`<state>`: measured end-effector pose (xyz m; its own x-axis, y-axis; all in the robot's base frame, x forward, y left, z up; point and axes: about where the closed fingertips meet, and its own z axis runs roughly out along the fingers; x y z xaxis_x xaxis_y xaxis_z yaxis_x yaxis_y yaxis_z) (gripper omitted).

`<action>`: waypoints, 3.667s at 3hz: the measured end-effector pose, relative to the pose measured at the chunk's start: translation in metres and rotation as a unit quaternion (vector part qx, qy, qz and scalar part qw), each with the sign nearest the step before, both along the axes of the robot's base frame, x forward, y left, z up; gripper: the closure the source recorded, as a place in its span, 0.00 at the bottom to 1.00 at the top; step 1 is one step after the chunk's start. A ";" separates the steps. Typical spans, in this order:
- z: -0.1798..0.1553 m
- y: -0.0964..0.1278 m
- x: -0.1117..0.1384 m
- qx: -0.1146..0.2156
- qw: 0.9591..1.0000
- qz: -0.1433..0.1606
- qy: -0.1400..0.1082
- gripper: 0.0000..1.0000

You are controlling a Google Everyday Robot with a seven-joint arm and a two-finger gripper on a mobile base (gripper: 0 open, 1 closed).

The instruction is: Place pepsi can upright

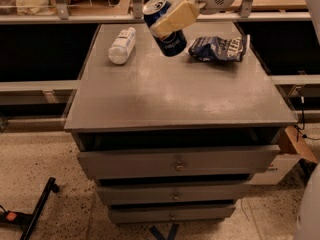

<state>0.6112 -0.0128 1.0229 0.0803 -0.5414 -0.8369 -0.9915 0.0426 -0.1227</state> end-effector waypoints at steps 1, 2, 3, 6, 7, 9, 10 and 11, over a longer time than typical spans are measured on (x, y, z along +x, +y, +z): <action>-0.001 0.001 0.000 -0.001 1.000 0.001 0.000 1.00; -0.015 0.021 0.002 0.037 0.999 0.013 0.018 1.00; -0.036 0.046 0.004 0.100 0.994 0.019 0.048 1.00; -0.082 0.060 0.003 0.214 0.974 0.024 0.073 1.00; -0.095 0.060 0.000 0.212 0.975 0.034 0.066 0.84; -0.124 0.062 -0.007 0.181 0.980 0.060 0.062 0.38; -0.134 0.063 -0.010 0.164 0.982 0.072 0.061 0.15; -0.137 0.061 -0.011 0.154 0.983 0.072 0.064 0.00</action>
Offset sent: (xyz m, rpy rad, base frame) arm 0.0007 0.0510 -0.0435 0.2148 0.1021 0.0646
